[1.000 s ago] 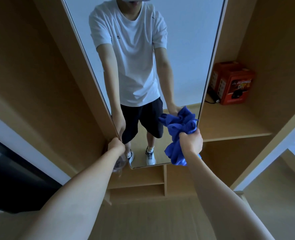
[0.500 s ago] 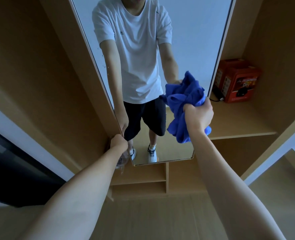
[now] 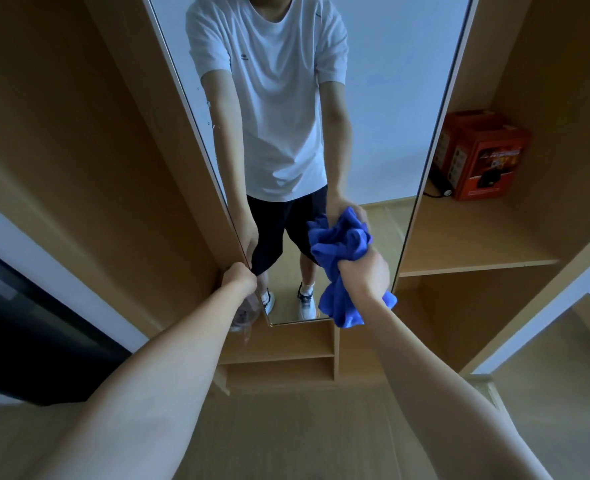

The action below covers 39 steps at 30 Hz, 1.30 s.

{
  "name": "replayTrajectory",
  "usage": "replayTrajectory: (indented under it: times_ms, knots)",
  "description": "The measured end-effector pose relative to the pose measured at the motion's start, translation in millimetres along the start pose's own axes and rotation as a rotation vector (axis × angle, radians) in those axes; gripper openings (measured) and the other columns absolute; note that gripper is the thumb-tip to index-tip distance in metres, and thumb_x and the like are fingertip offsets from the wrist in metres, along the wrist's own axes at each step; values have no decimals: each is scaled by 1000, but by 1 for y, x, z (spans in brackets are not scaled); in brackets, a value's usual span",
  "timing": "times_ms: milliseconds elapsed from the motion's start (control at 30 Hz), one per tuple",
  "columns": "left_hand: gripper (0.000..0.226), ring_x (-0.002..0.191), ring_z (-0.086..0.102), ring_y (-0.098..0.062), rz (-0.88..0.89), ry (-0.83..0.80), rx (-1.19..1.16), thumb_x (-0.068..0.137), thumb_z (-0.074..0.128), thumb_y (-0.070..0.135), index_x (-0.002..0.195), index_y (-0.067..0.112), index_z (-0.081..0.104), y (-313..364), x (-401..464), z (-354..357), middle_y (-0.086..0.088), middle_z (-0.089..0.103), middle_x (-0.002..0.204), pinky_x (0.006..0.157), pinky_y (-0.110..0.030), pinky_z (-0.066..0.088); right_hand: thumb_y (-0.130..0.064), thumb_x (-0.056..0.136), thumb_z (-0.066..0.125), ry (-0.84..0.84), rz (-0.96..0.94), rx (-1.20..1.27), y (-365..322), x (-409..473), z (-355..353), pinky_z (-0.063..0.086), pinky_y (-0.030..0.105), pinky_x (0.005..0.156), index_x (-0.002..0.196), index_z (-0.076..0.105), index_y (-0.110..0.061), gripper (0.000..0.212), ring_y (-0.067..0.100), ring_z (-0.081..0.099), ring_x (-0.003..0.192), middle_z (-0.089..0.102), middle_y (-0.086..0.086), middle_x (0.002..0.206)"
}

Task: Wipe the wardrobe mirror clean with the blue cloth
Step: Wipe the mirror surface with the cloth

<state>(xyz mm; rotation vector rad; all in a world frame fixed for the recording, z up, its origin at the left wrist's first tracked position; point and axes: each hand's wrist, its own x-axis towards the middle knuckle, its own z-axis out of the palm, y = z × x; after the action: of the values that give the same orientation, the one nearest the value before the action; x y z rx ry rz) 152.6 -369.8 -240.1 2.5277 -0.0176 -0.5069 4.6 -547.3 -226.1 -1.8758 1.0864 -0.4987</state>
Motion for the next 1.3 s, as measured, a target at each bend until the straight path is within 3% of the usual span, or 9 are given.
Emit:
replayTrajectory:
  times_ms: [167, 267, 433, 533, 633, 800, 1100, 1200, 1300]
  knots:
    - [40, 131, 48, -30, 149, -91, 182, 106, 40, 18, 144, 5, 45, -4, -7, -2, -14, 48, 146, 99, -31, 45, -28, 66, 59, -9, -258, 234, -69, -30, 9, 49, 32, 65, 101, 52, -24, 36, 19, 61, 80, 61, -5, 90]
    - [41, 122, 57, -35, -29, -43, -363, 103, 40, 12, 143, 7, 47, -12, 8, -7, -18, 55, 138, 101, -42, 50, -20, 72, 66, 72, -410, 455, -119, -45, 4, 46, 30, 68, 100, 50, -18, 32, 17, 57, 87, 57, -6, 95]
    - [49, 124, 57, -32, 42, -116, -523, 105, 30, -1, 151, 13, 33, -13, -9, -22, -12, 53, 137, 88, -37, 51, -16, 71, 69, 335, -789, 120, -129, -40, 25, 41, 33, 62, 99, 56, -9, 31, 26, 52, 90, 58, 2, 96]
    - [41, 116, 60, -33, 27, -146, -558, 105, 35, -1, 145, 7, 42, -11, -8, -27, -16, 59, 131, 82, -39, 50, -14, 70, 63, 235, -988, -174, -80, -39, 64, 37, 36, 57, 87, 58, -6, 20, 29, 50, 76, 58, 8, 83]
    - [32, 93, 64, -29, 38, -131, -457, 104, 36, 7, 129, 10, 55, -8, -7, -35, -10, 65, 109, 68, -37, 55, -12, 68, 75, -24, -805, -415, -24, -35, 96, 39, 35, 60, 101, 60, -9, 36, 31, 58, 89, 62, 5, 95]
    - [41, 106, 60, -29, 78, -160, -358, 105, 29, 5, 137, 21, 48, -5, -7, -54, -11, 58, 131, 78, -38, 53, -25, 72, 75, -35, -634, -317, -18, -35, 93, 38, 32, 61, 95, 55, -12, 33, 25, 53, 93, 60, 2, 93]
    - [15, 76, 60, -20, 90, -176, -736, 106, 39, 10, 101, 13, 53, 27, -18, -110, -6, 58, 92, 68, -32, 50, -29, 65, 64, -25, -556, 172, -155, -67, 29, 50, 37, 68, 86, 52, -20, 26, 19, 58, 78, 63, -5, 84]
    - [28, 101, 61, -29, 243, -188, -828, 106, 39, 7, 131, 10, 49, 55, -25, -153, -13, 62, 118, 97, -48, 50, -23, 66, 63, -5, -551, 319, -202, -82, 0, 54, 39, 65, 91, 55, -23, 27, 16, 63, 74, 66, -7, 79]
    - [24, 92, 63, -26, 423, -229, -954, 106, 38, 12, 127, 14, 50, 80, -45, -204, -9, 64, 108, 93, -44, 53, -18, 69, 63, 85, -626, 312, -249, -97, -26, 53, 35, 62, 92, 48, -30, 30, 17, 63, 72, 66, -6, 75]
